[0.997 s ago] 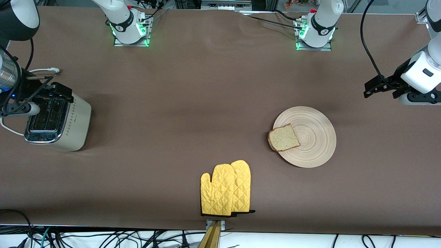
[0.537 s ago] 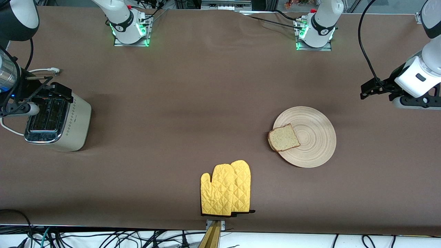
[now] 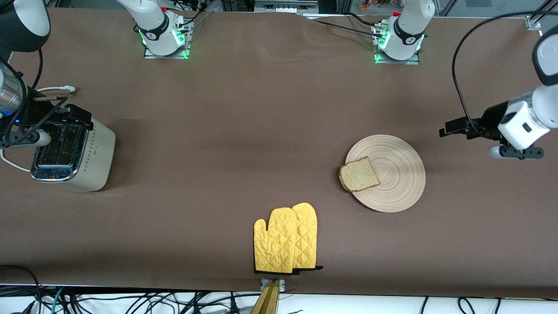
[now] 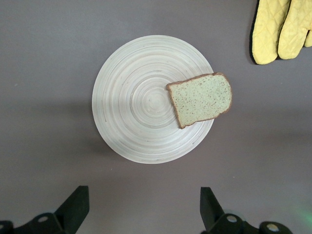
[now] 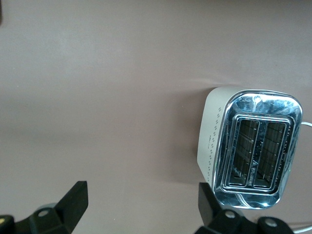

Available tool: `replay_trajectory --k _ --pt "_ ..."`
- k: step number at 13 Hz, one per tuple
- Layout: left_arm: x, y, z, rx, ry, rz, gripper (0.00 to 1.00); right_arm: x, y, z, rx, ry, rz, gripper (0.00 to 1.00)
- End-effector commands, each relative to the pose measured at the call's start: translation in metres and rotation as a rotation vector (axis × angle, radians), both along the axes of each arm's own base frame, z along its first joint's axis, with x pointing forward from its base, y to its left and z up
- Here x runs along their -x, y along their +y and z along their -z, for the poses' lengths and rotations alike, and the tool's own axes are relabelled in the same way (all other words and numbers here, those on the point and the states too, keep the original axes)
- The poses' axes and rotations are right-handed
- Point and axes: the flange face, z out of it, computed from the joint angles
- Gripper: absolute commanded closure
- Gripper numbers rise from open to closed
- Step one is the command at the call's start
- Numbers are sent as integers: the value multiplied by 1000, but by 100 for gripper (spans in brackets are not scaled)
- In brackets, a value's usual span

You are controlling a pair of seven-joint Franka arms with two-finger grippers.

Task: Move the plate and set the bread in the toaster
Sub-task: 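Move the left gripper toward the rim of the wooden plate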

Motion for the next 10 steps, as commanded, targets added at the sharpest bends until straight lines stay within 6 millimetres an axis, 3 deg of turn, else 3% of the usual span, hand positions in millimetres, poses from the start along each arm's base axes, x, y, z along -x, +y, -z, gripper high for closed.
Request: replay_trajectory --k 1,3,5,9,10 --pt "-12 57 44 149 -13 39 0 1 0 -4 4 -7 -1 0" --pt "-18 78 98 302 -25 58 0 1 0 -4 4 -7 -1 0" --pt "-22 103 180 490 -20 -1 0 1 -1 -4 4 -7 0 0" --pt "-43 134 283 592 -94 72 0 1 0 -5 4 -8 -1 0" --pt "-42 133 299 604 -95 87 0 1 0 -4 3 -7 -1 0"
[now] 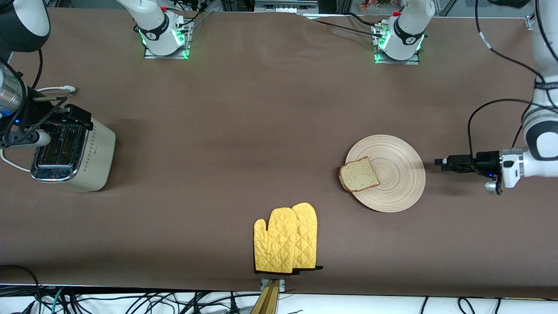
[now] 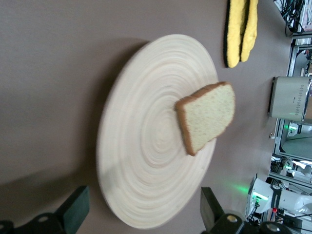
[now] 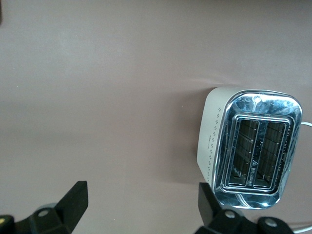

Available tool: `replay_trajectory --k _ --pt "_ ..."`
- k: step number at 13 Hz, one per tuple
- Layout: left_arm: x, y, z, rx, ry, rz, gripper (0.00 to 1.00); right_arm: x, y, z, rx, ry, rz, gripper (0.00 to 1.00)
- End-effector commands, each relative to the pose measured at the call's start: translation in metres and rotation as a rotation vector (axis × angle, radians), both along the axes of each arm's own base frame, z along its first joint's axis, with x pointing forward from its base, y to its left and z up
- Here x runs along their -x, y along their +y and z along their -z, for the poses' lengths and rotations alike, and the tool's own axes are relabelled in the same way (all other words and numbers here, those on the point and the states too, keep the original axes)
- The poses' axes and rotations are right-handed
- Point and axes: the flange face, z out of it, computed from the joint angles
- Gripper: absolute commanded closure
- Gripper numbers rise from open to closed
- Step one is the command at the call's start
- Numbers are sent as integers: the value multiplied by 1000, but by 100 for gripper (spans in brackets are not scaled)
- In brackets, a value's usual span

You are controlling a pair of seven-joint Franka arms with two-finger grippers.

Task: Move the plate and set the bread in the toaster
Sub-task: 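Move the left gripper toward the rim of the wooden plate, then close the left gripper on the wooden plate rim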

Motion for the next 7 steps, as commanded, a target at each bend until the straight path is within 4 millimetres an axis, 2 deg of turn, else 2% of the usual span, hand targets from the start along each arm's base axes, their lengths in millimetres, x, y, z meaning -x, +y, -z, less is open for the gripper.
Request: replay_trajectory --k 1,4,5,7 --pt "-17 5 35 53 -49 38 0 1 -1 -4 4 -6 0 0" --pt "-17 -12 64 147 -27 -31 0 1 -1 -5 4 -8 0 0" --pt "-17 -20 69 156 -22 -25 6 1 -1 -5 4 -8 0 0" --pt "-17 -26 69 154 -23 -1 49 1 -1 -4 4 -6 1 0"
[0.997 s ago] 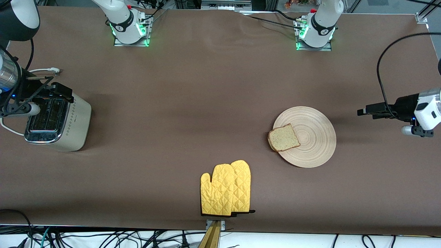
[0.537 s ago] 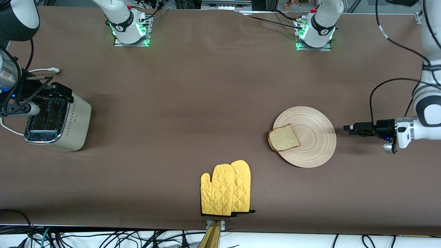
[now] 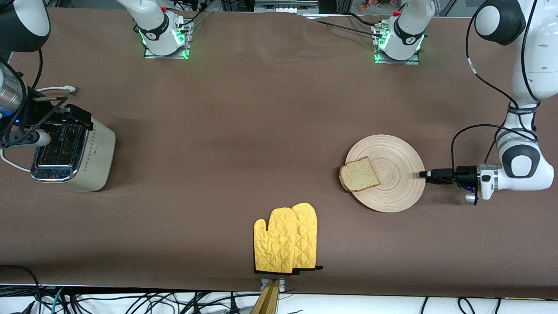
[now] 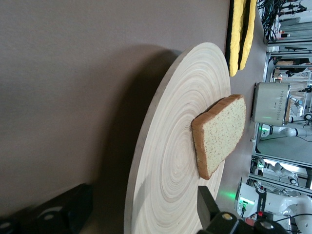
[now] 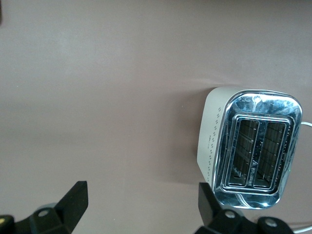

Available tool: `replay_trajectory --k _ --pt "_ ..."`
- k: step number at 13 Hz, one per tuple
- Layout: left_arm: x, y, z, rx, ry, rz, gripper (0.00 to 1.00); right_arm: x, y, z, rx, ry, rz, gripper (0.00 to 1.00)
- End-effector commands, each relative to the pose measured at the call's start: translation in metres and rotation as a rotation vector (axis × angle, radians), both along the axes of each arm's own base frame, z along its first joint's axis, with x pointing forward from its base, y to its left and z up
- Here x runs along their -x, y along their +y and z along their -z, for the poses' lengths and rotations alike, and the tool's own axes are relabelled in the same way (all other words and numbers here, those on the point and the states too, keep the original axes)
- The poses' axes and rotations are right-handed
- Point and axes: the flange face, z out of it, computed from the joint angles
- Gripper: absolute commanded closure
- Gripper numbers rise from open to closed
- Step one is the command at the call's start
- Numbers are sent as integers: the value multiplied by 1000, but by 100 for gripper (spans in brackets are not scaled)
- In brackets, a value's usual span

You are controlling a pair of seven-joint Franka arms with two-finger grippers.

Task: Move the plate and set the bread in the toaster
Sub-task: 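Close the left gripper on the wooden plate rim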

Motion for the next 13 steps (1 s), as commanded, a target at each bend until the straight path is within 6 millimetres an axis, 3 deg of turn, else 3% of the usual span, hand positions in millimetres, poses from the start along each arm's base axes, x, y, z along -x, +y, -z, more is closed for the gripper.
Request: replay_trajectory --k 1,2,5,11,13 --pt "-7 -6 -3 33 -46 33 80 1 -1 -4 3 -6 0 0" --pt "-7 -11 -2 38 -71 57 95 1 0 -4 3 -6 -2 0" --pt "-1 -11 14 57 -105 91 97 1 5 -5 5 -10 -9 0" --pt "4 -21 6 108 -49 131 100 1 -1 -5 7 -13 4 0" --pt "1 -52 -5 178 0 148 100 0 4 -3 16 -12 -8 0"
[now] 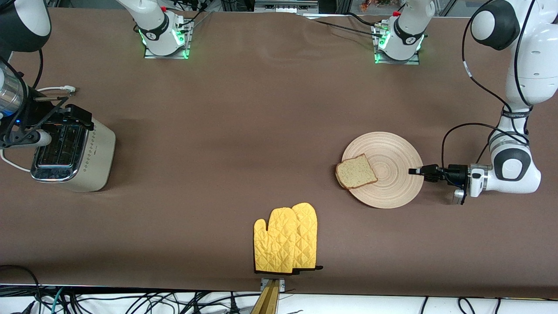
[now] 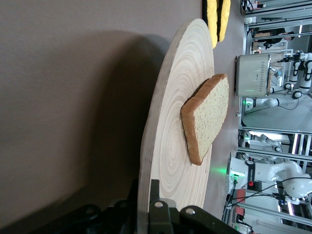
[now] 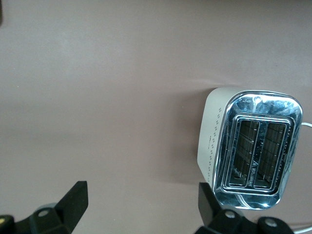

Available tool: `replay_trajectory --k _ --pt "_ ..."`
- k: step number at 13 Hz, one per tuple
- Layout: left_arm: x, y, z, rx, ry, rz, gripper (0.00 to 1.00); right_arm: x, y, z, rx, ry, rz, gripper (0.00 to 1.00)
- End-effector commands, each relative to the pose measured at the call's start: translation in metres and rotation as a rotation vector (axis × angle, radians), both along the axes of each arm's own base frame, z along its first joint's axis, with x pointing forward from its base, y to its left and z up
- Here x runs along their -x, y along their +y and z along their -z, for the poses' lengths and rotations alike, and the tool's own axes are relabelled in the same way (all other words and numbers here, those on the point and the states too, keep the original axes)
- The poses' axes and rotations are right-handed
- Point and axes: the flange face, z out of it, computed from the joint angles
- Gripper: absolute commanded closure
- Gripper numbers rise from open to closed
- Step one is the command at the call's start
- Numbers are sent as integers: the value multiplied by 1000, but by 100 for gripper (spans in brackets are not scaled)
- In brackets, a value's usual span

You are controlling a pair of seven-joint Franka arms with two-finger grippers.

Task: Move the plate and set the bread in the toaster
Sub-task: 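Close the left gripper on the wooden plate rim, then slide the plate toward the toaster while the right gripper moves out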

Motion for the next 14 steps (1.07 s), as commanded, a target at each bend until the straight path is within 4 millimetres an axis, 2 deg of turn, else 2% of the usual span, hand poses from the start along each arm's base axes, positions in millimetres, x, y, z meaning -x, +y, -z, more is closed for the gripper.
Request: replay_trajectory --k 1,4,5,7,9,11,14 --pt "-9 -47 -19 93 45 49 100 -1 3 1 16 -2 -7 0" --pt "-18 -116 -35 76 41 105 100 -3 2 6 16 5 -6 0" --pt "-12 -132 -38 47 34 89 100 -5 2 11 15 13 -4 0" --pt "4 -182 -34 107 53 -1 100 -6 2 15 17 22 -6 0" --pt "10 -228 -35 94 26 -21 100 -6 3 23 17 39 -4 0" --pt "14 -257 -36 83 9 -26 100 -10 5 34 6 58 -3 0" --pt "30 -319 -33 84 41 32 100 -16 14 53 -10 85 -11 0"
